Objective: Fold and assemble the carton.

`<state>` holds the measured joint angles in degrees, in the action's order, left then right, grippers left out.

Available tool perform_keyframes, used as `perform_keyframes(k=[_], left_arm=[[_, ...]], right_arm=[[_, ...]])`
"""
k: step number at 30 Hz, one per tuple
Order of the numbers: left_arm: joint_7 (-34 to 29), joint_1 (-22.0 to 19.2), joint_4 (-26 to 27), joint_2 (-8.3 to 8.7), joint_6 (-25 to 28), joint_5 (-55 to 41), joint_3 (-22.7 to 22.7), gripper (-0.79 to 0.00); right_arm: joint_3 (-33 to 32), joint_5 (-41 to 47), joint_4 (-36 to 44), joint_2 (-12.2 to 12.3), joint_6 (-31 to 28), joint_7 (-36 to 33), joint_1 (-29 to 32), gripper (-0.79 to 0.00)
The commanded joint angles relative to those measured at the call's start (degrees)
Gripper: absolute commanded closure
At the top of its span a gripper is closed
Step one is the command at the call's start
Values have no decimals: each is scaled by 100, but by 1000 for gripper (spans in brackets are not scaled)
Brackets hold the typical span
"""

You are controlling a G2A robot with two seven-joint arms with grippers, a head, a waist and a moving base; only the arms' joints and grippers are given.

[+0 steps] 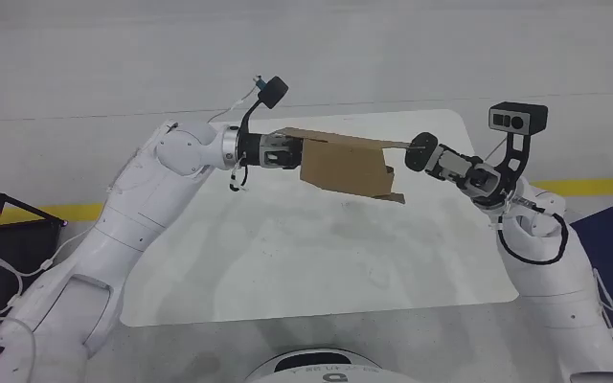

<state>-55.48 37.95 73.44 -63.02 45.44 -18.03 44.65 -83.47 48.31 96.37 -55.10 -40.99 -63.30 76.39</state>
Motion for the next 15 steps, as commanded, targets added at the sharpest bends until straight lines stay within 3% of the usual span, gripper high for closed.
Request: perform_keyframes(k=[1, 7, 10, 15], left_arm=[[39, -9, 24, 6, -46, 280, 33, 0], [313, 59, 137, 22, -32, 748, 174, 0], [387, 75, 196, 29, -26, 916, 232, 0], [458, 72, 244, 35, -77, 1169, 301, 0]], right_arm=[[-54, -61, -15, 6, -25, 25, 47, -465], [-190, -779, -189, 38, -126, 126, 197, -520], [-239, -1070, -229, 46, -218, 219, 230, -674], [-613, -1847, -243, 87, -166, 494, 332, -745]])
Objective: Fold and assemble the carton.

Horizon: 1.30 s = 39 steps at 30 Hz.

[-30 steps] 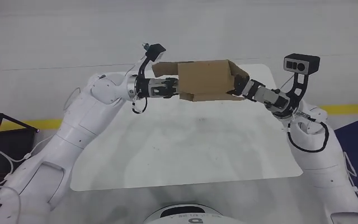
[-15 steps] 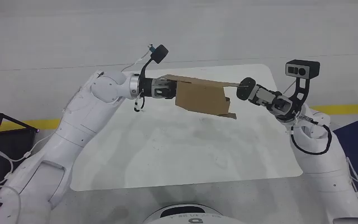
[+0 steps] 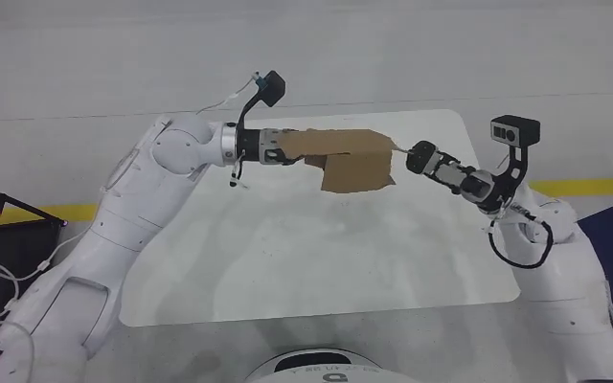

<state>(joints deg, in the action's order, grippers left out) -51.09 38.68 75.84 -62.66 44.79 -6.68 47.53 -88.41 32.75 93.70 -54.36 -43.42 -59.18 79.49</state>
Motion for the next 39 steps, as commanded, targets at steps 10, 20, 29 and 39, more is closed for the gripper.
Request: perform_keyframes(k=[10, 20, 29, 39], left_arm=[[84, -10, -34, -19, 17, -2, 69, 0], [-237, -97, -169, -84, 120, -487, -76, 0], [-479, -142, -348, -136, 361, -1331, -176, 0], [-452, -316, -469, -94, 388, -1563, -393, 0]], right_arm=[[-440, -1245, 760, 74, -23, 170, 454, -727], [156, -1478, 579, 35, -348, 180, -28, -733], [522, -1687, 85, 8, -470, 302, -574, -736], [978, -652, -30, 66, -327, 157, -856, -502]])
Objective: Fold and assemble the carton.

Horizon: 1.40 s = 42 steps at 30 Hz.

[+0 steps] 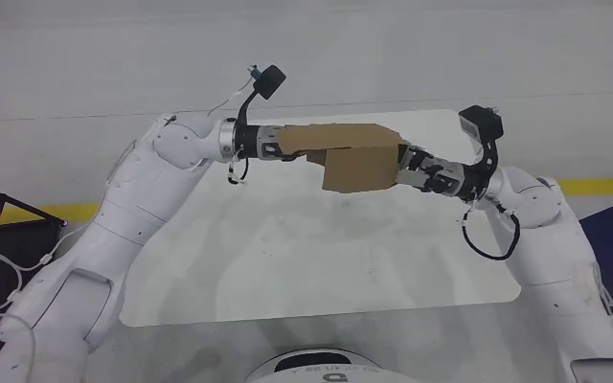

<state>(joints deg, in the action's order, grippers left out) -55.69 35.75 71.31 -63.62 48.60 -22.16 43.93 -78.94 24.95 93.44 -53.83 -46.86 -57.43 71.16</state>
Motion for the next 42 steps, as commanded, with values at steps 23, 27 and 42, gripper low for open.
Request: perform_keyframes(k=[23, 27, 42], left_arm=[[174, -293, -474, 56, 173, 106, -259, 0], [194, -283, -552, 51, 177, 111, -228, 0], [401, -262, -584, -42, -32, 456, -168, 0]], right_arm=[[292, 498, -113, 257, -36, 36, -97, -280], [339, 469, -89, 283, -41, 41, -104, -292], [715, 562, -4, 290, -100, 101, -221, -274]])
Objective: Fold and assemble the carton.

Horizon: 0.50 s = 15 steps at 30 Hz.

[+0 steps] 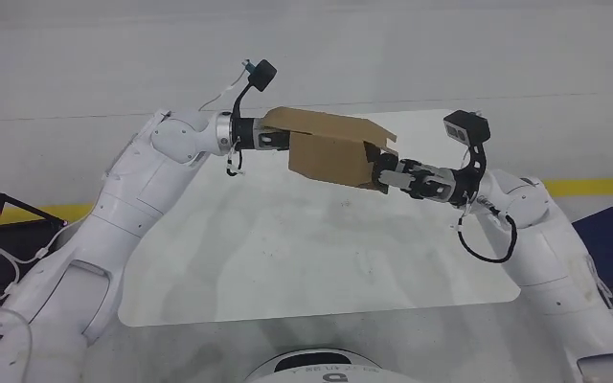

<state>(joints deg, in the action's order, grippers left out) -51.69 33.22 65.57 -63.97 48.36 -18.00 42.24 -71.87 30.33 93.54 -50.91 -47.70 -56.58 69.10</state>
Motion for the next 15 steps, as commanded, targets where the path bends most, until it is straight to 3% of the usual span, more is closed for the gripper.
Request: perform_keyframes(k=[1, 5, 6, 7, 8, 11, 15], left_arm=[[-8, -19, -18, -13, -32, 90, -1, 0], [-4, -9, -8, -40, -19, 104, 4, 0], [-14, -5, -11, -45, -7, 87, 6, 0], [-25, -5, -18, -50, -3, 81, 11, 0], [-40, -4, -19, -55, 2, 69, 13, 0], [-74, -4, -38, -68, 17, 39, 29, 0], [-113, -10, -64, -82, 14, 39, 53, 0]], right_arm=[[10, 35, -40, -3, -31, 31, -28, -271], [-34, -189, -218, -14, -59, 156, -75, -305], [-32, -263, -240, -21, -48, 213, -80, -372], [-23, -320, -242, -28, -43, 261, -85, -548], [-18, -370, -246, -34, -39, 305, -88, -566], [4, -440, -222, -49, -50, 370, -89, -536], [34, -452, -186, -63, -52, 371, -95, -348]])
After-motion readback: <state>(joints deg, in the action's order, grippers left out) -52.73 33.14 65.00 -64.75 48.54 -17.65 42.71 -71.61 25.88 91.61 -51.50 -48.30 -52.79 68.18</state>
